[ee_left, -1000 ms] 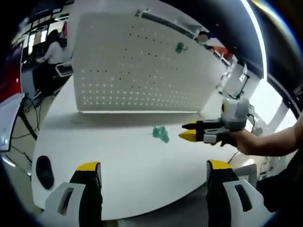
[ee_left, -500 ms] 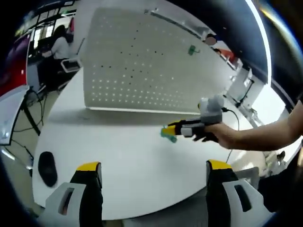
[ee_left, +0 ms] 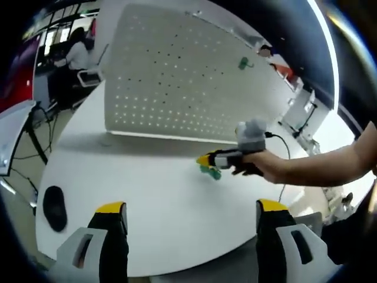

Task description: Insert the hook assembly into the mounting plate slot until the hook locks in place.

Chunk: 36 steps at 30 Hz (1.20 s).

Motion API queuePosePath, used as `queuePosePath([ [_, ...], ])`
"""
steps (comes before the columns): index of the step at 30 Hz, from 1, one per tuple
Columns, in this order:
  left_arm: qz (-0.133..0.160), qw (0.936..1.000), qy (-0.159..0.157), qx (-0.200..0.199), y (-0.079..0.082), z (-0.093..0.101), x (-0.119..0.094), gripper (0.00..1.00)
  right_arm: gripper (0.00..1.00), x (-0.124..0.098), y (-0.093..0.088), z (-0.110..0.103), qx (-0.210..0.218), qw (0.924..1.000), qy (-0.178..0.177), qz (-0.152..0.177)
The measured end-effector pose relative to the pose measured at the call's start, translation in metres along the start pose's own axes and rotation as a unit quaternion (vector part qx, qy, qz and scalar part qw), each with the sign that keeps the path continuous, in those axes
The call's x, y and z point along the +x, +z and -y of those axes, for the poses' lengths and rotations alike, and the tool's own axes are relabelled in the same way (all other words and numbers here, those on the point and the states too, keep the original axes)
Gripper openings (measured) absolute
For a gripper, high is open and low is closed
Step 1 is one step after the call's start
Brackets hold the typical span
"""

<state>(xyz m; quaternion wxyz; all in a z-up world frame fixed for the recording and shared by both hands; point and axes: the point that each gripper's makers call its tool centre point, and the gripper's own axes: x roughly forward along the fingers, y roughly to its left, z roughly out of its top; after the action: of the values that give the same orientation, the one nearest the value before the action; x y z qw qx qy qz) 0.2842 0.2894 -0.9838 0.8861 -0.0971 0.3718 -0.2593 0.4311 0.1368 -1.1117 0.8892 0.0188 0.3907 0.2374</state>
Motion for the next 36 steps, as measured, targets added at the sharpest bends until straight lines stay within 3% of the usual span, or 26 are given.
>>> queuePosePath([
  [2, 0.001, 1.0000, -0.001, -0.003, 0.000, 0.000, 0.001, 0.91, 0.15, 0.002, 0.002, 0.000, 0.011, 0.9999, 0.002, 0.002],
  [8, 0.000, 1.0000, -0.001, -0.006, -0.002, 0.001, 0.001, 0.90, 0.03, 0.003, 0.006, -0.004, -0.010, 0.9999, 0.001, -0.001],
  [13, 0.002, 1.0000, -0.002, -0.008, -0.003, 0.001, 0.001, 0.90, 0.02, 0.003, 0.006, -0.001, -0.016, 0.9998, -0.003, -0.006],
  [22, 0.007, 1.0000, -0.003, -0.003, 0.001, 0.004, -0.001, 0.90, 0.00, -0.009, 0.014, -0.004, -0.029, 0.9995, -0.005, 0.015],
  [31, 0.019, 0.9997, -0.010, 0.009, 0.016, 0.011, 0.000, 0.90, 0.00, -0.046, 0.050, -0.010, -0.014, 0.9964, -0.009, 0.083],
  [36, 0.032, 0.9989, 0.000, 0.034, 0.027, 0.015, 0.000, 0.92, 0.00, -0.079, 0.068, -0.029, -0.018, 0.9928, 0.011, 0.118],
])
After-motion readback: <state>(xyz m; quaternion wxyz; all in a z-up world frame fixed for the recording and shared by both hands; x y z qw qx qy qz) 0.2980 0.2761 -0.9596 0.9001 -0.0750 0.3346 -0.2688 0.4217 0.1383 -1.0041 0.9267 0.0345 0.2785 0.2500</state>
